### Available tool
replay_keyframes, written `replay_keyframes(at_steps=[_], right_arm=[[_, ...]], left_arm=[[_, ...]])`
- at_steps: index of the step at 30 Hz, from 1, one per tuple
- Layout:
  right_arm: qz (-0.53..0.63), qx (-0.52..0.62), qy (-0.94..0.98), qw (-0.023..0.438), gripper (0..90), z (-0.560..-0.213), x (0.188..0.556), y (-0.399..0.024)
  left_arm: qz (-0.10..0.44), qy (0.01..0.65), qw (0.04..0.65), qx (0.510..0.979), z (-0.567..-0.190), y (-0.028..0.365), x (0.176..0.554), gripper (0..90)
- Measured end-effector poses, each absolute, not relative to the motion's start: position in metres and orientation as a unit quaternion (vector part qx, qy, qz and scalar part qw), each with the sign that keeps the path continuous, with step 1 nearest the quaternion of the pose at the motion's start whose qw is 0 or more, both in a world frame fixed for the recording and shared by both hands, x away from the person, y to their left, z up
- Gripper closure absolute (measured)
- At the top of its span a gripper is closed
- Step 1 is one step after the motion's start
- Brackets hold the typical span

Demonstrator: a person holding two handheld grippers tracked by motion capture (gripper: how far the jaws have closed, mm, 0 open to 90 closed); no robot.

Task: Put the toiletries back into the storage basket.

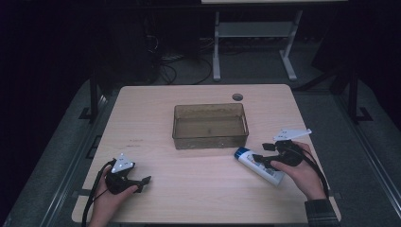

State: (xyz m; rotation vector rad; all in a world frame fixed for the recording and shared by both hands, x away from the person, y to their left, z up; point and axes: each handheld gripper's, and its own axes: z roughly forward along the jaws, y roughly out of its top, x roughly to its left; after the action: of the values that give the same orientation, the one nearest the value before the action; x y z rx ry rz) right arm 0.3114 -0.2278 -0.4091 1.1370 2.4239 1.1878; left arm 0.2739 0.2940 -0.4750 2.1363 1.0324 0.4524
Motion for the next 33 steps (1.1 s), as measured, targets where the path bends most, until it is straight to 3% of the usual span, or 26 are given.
replay_keyframes(at_steps=[33], right_arm=[[0.306, 0.365, 0.876, 0.07, 28.5, -0.438, 0.351, -0.198]], left_arm=[[0.175, 0.399, 0.354, 0.827, -0.475, 0.294, 0.274, 12.6]])
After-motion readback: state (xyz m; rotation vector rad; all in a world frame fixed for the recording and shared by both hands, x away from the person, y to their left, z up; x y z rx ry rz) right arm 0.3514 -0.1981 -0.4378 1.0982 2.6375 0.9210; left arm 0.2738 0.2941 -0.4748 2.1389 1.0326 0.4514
